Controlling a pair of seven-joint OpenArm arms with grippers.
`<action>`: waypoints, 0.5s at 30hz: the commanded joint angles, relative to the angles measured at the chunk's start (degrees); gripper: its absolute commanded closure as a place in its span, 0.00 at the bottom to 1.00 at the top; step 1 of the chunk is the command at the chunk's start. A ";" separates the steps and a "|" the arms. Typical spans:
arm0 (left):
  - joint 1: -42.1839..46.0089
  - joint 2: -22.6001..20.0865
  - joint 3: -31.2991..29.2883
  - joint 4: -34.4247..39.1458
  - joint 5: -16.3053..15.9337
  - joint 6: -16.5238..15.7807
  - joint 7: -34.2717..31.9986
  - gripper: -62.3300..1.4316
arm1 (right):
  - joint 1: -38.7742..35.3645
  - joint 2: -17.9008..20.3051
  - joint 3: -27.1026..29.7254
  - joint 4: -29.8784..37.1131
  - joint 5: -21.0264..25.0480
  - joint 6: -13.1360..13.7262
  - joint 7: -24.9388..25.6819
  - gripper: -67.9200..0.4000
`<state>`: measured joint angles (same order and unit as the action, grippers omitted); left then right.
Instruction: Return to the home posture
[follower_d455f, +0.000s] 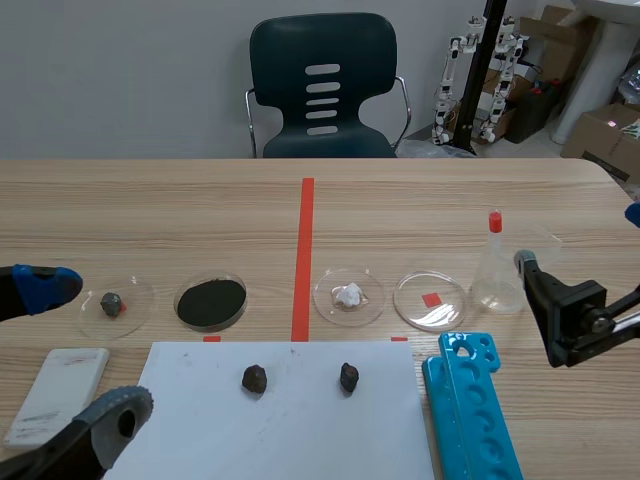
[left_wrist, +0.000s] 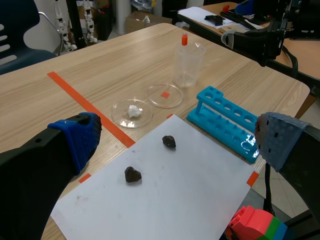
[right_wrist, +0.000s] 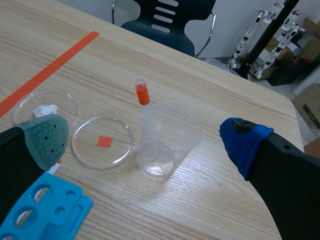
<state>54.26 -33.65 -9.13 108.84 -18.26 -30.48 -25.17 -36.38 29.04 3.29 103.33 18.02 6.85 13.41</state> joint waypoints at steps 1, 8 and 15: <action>-0.15 0.28 0.15 0.50 -0.76 -0.13 -0.94 0.00 | 0.33 0.31 0.42 -0.04 0.24 0.02 0.83 0.06; -0.15 0.28 0.15 0.50 -0.76 -0.13 -0.94 0.00 | 0.33 0.31 0.42 -0.04 0.24 0.02 0.83 0.06; -0.15 0.28 0.15 0.50 -0.76 -0.13 -0.94 0.00 | -0.13 0.31 0.39 -0.02 0.28 0.15 0.85 0.06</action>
<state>54.26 -33.65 -9.13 108.84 -18.26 -30.48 -25.17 -36.40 29.04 3.29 103.33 18.02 6.87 13.41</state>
